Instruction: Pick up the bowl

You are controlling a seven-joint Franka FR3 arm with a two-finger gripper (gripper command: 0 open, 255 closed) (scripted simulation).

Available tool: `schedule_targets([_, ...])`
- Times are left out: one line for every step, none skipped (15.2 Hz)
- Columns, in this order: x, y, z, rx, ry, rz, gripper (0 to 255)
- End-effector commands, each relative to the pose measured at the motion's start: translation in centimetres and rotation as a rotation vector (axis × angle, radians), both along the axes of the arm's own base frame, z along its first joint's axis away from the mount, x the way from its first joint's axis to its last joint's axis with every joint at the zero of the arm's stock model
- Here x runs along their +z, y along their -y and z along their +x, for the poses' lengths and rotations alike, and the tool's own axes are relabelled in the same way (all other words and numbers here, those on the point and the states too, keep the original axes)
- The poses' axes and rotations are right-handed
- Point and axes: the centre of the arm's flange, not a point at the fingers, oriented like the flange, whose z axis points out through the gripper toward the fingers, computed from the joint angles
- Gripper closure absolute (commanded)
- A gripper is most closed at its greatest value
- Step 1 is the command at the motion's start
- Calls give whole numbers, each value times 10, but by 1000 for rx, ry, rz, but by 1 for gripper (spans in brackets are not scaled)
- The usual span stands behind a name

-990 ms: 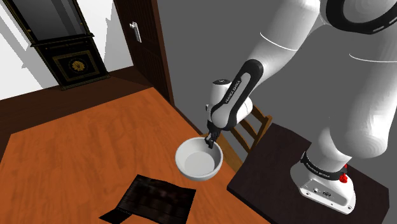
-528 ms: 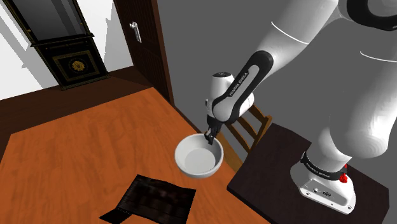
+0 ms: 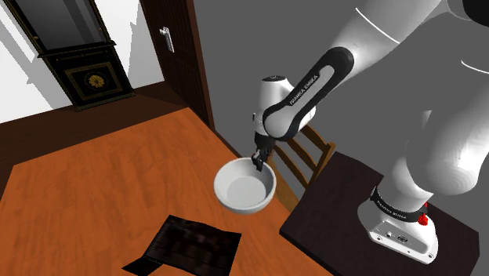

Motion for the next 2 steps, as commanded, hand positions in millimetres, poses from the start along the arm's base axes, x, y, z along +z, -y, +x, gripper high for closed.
schedule_targets([7, 0, -1, 0, 1, 0, 255])
schedule_targets([7, 0, -1, 0, 1, 0, 255])
